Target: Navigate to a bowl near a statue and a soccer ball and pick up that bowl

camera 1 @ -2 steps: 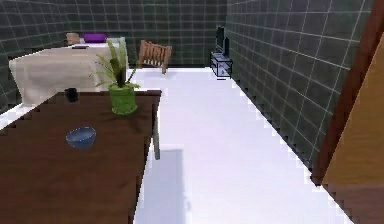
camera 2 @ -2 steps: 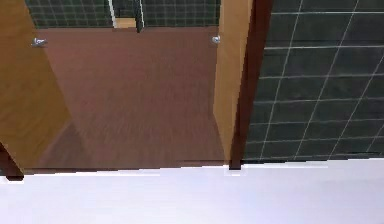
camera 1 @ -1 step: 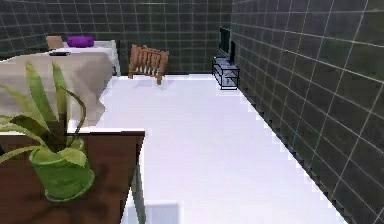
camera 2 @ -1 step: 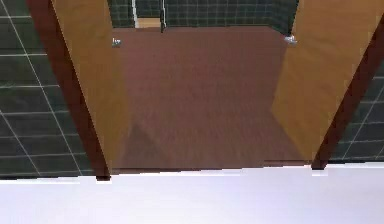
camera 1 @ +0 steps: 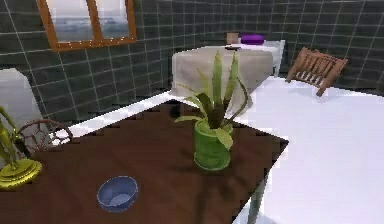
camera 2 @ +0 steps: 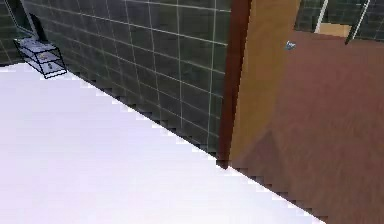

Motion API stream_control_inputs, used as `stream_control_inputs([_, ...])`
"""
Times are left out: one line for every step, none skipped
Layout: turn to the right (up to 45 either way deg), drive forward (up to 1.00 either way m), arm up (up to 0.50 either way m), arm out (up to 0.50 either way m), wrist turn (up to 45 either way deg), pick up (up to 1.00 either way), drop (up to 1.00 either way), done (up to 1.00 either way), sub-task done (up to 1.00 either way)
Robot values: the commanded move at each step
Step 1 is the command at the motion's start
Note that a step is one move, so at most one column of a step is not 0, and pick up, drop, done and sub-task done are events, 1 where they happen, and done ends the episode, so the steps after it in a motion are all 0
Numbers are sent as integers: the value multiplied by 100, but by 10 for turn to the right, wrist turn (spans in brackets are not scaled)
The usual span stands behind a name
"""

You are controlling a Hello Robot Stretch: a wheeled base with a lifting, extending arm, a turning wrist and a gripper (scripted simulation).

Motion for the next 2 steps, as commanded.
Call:
stream_control_inputs([-450, 0, 0, 0, 0, 0, 0, 0, 0])
stream_control_inputs([-450, 0, 0, 0, 0, 0, 0, 0, 0])
